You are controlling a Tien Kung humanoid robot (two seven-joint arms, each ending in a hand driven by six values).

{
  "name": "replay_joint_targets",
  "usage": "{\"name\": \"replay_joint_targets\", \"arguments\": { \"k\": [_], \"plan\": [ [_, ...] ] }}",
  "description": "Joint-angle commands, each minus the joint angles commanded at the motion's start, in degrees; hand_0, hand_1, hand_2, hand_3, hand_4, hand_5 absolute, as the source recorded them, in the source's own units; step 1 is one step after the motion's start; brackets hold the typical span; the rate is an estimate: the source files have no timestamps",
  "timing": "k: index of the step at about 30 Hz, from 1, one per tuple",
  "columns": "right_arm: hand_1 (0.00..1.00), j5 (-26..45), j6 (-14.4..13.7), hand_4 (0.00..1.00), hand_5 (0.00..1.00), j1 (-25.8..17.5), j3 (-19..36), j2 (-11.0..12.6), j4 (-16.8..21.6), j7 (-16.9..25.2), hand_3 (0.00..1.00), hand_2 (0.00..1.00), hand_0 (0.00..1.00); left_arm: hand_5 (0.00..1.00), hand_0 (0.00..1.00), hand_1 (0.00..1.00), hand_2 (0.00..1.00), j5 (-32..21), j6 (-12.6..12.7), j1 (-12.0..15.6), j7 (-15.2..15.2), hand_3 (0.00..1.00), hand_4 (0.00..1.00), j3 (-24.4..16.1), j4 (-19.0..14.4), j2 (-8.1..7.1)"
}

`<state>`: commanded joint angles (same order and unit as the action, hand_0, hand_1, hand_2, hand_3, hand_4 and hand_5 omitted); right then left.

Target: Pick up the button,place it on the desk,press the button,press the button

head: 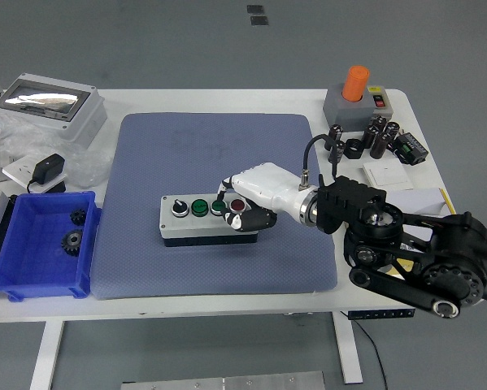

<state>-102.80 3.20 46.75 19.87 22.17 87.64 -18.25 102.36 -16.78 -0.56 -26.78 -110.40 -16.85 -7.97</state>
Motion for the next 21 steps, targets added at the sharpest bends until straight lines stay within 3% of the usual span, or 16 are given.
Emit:
{"name": "replay_joint_targets", "arguments": {
  "k": [14, 21],
  "plan": [
    [0.018, 0.15, -0.76, 0.41, 0.273, -0.51, -2.36, -1.93, -3.85, -0.22, 0.695, 0.119, 0.058, 0.958, 0.868, 0.845, 0.805, 0.9, 0.2, -0.09, 1.29, 0.935, 0.998, -0.43, 0.28, 0.01],
    [0.016, 4.37, -0.87, 0.414, 0.269, -1.81, 2.65, -0.03, -0.99, 3.28, 0.692, 0.119, 0.057, 0.958, 0.867, 0.844, 0.801, 1.13, 0.53, 0.04, 1.97, 0.934, 0.998, -0.51, 0.37, 0.06]
  ]
}}
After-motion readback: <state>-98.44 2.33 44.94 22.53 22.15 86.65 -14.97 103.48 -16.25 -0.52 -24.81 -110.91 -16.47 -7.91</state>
